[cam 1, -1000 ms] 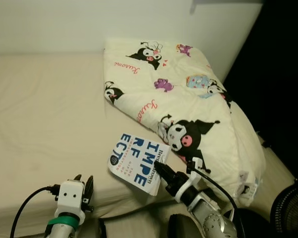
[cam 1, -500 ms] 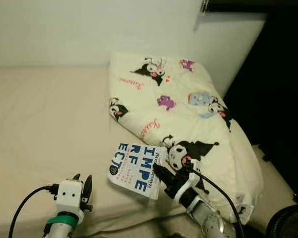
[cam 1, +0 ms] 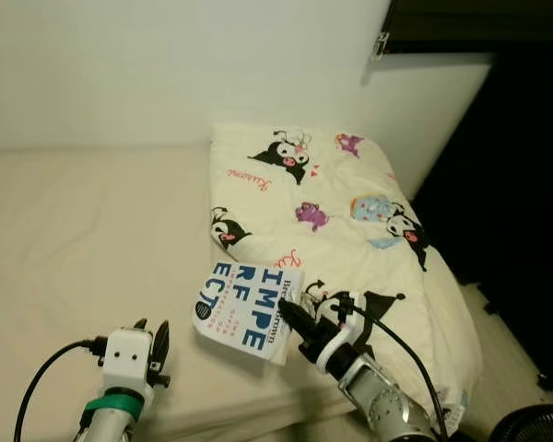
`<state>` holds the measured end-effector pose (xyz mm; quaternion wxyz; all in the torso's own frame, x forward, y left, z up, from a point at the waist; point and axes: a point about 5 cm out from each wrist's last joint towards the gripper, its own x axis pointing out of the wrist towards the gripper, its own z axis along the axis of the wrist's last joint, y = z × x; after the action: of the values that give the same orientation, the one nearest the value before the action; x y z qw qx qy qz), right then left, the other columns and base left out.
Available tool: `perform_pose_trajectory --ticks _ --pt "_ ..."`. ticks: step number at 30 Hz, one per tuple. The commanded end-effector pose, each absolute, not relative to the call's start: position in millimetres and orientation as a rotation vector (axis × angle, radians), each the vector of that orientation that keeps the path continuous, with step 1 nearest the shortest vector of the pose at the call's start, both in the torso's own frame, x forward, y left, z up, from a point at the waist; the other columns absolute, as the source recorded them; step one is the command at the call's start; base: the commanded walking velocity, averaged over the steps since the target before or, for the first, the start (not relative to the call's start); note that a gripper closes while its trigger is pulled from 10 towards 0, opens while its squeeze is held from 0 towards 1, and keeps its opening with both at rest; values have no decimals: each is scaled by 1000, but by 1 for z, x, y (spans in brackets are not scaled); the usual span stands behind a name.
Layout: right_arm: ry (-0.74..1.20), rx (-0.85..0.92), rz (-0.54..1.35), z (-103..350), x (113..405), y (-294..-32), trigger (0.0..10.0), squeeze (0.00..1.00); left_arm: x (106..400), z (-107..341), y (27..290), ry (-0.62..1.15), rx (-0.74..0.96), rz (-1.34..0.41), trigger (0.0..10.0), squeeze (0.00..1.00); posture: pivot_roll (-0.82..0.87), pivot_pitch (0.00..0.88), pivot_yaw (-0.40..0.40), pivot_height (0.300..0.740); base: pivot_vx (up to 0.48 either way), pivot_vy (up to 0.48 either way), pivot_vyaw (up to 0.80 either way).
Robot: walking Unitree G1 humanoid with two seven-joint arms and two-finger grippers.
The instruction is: Clean up the room
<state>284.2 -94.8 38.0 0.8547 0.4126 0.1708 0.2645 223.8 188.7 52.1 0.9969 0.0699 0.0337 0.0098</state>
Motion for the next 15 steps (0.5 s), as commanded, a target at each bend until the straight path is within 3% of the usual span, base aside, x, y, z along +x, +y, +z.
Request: perform_pose_trajectory --ticks 1,15 --pt "343 913 551 39 284 -88 10000 0 221 48 189 96 137 16 10000 0 117 0 5 740 0 0 0" --pt "343 855 512 34 284 -90 10000 0 228 52 189 89 156 -1 10000 0 113 0 15 740 0 0 0"
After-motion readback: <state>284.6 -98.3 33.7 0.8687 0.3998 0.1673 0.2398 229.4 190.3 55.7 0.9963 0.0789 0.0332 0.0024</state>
